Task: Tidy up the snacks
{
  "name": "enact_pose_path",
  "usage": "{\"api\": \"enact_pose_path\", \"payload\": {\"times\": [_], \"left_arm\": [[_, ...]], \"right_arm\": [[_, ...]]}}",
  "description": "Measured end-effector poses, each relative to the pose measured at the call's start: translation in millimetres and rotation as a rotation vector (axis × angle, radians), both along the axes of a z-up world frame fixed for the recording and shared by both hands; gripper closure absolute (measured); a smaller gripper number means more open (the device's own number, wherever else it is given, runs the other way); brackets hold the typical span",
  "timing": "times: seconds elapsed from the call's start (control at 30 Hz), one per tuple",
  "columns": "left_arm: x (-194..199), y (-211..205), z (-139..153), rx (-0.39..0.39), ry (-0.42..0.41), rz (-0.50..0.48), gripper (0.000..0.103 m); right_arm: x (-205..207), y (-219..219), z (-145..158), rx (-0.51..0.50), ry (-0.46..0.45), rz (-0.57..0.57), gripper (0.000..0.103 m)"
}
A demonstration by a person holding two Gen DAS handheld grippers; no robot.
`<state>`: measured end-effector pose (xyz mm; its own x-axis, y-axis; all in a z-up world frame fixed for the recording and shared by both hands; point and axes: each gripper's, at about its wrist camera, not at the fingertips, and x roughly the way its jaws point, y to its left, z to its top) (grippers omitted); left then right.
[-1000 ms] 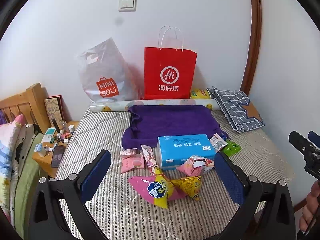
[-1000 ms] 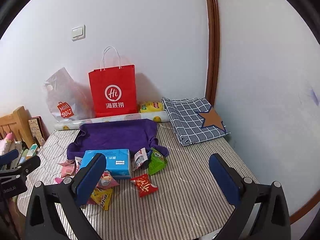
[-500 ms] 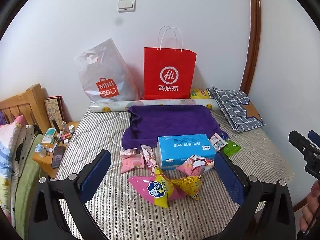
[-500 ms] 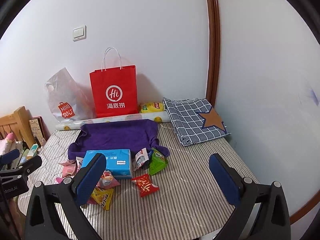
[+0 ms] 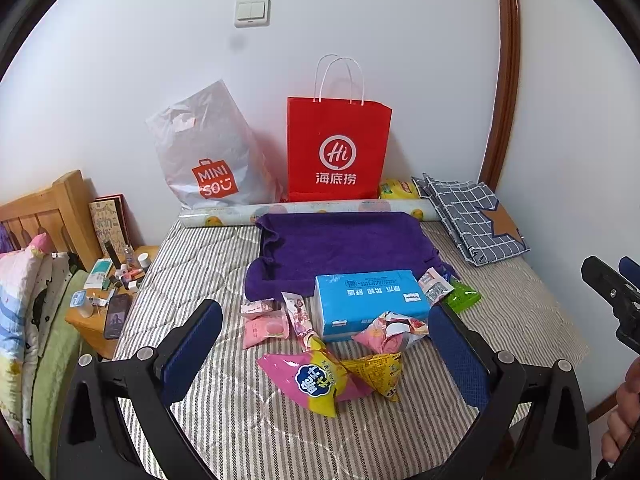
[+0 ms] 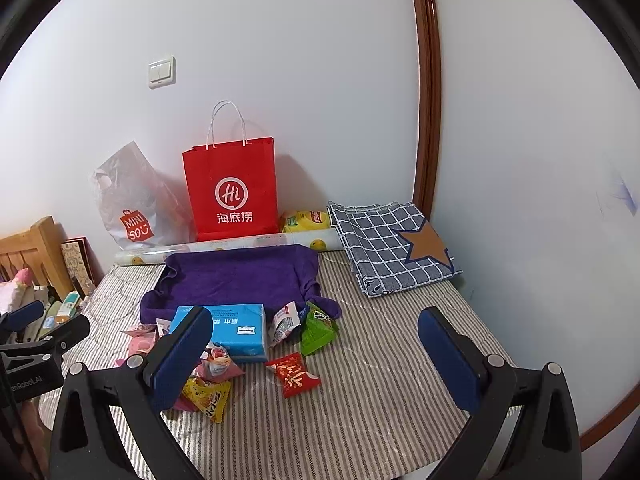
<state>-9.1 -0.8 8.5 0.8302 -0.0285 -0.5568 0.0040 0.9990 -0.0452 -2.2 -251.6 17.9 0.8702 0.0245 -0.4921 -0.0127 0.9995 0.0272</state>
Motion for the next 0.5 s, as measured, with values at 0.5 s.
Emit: {"api": "enact_pose_path", "payload": {"times": [0.5], "left_arm": [[-3.7,0.5,2.8,0.001,-0.01,-0.005,0.001]], "right_arm": [[-1.5,4.3,4.2,-0.006,-0.004,0.002,0.0]]}}
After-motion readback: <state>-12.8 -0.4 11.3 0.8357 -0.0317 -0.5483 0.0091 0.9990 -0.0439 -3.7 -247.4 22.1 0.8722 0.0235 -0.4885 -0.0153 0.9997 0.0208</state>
